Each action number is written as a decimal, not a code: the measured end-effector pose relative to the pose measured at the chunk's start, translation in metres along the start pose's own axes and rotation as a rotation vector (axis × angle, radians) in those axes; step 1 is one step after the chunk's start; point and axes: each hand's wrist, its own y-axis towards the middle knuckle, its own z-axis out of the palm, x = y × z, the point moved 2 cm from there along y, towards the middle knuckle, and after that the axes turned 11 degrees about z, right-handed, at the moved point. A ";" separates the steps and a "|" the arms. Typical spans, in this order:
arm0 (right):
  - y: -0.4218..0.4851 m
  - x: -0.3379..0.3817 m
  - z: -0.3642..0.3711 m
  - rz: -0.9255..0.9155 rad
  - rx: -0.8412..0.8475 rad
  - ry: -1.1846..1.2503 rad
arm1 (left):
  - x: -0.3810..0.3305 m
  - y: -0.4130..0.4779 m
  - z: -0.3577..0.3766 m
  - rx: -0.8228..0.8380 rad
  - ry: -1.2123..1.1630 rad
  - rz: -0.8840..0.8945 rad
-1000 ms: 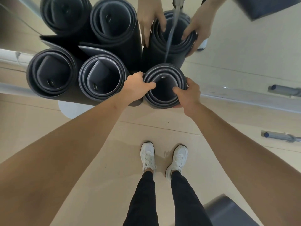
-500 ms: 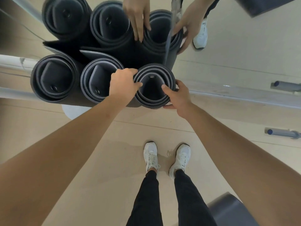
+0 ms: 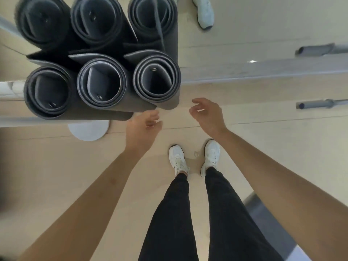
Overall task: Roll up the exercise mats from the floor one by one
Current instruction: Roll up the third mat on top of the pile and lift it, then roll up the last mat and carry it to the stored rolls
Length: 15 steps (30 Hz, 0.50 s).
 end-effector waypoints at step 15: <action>-0.243 -0.368 -0.101 0.606 -0.178 0.128 | -0.063 -0.175 0.232 0.874 0.199 0.137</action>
